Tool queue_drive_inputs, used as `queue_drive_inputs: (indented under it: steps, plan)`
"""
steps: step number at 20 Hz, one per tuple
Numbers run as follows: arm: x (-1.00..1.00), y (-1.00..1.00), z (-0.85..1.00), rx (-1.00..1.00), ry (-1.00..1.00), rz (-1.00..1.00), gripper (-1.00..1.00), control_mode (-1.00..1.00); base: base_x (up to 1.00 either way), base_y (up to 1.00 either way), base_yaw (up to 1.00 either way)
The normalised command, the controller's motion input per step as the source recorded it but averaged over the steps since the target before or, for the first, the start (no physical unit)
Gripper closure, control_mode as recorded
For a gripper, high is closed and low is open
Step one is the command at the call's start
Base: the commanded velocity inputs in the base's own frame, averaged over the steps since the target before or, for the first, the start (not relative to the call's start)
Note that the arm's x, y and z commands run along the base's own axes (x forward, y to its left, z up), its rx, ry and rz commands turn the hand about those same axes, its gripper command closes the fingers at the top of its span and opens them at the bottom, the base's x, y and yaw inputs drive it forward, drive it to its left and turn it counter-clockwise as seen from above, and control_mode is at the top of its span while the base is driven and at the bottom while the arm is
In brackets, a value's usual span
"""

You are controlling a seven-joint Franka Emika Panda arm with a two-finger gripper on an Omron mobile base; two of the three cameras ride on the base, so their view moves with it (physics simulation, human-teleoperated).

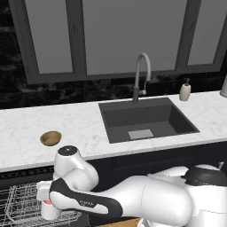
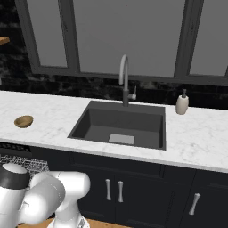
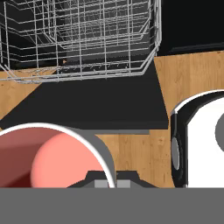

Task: Pick up the cup and bowl from the counter, place them in the dishwasher, and close the dishwasher door.

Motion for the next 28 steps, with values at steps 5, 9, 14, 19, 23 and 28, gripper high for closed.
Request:
queue_drive_inputs:
  steps: [5, 9, 14, 19, 23, 28]
  plan:
    - [-0.29, 0.40, -0.27, -0.14, -0.05, 0.00, 1.00, -1.00, 0.00, 0.00, 0.00]
    - [-0.01, 0.17, -0.45, -0.11, -0.11, -0.01, 1.00, -1.00, 0.00, 0.00, 0.00]
    - [0.00, -0.04, -0.50, -0.03, -0.06, 0.00, 1.00, -1.00, 0.00, 0.00, 0.00]
    - [0.00, -0.15, -0.42, 0.00, -0.13, 0.01, 1.00, -1.00, 0.00, 0.00, 0.00]
    - [0.06, -0.15, -0.26, 0.00, -0.18, 0.02, 1.00, -1.00, 0.00, 0.00, 0.00]
    - [0.07, -0.01, -0.29, 0.00, -0.17, 0.00, 1.00, -1.00, 0.00, 0.00, 0.00]
